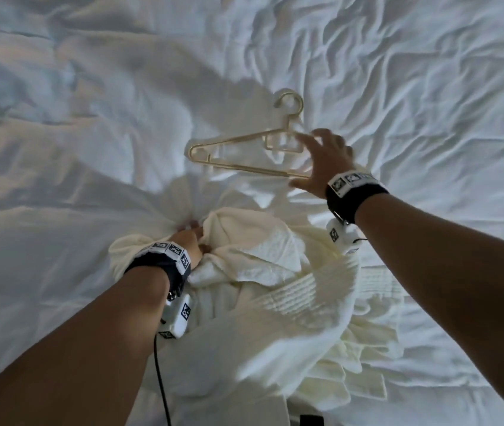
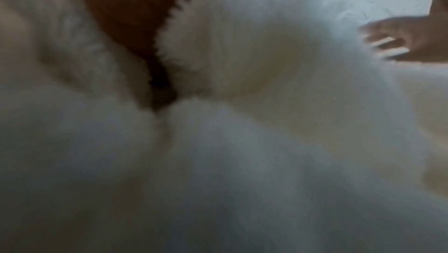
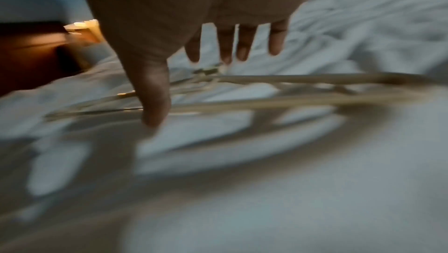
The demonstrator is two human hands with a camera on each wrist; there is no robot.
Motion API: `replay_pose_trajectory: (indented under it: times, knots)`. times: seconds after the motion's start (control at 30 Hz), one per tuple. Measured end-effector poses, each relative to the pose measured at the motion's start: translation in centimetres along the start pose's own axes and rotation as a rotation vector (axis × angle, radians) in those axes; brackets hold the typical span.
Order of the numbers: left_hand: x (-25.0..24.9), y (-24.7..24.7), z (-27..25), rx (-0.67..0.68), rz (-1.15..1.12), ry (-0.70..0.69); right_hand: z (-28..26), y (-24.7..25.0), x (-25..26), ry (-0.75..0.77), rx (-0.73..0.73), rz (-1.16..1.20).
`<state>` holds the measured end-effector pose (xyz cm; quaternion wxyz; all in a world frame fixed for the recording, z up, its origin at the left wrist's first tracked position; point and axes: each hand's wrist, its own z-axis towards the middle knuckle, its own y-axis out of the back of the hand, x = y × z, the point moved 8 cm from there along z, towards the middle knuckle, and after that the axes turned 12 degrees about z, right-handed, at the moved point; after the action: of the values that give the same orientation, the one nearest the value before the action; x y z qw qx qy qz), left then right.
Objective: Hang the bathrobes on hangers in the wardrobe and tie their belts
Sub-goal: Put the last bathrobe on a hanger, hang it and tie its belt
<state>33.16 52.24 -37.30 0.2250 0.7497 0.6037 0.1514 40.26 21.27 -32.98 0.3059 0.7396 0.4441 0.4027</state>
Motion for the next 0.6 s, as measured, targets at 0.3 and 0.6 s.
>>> replay_pose_trajectory:
  times: [0.3, 0.6]
  knots:
    - [-0.3, 1.5, -3.4, -0.121, -0.037, 0.091, -10.0, -0.7, -10.2, -0.462, 0.058, 0.153]
    - [-2.6, 0.1, -13.1, -0.157, 0.042, 0.069, -21.7, -7.6, -5.9, -0.558, 0.175, 0.529]
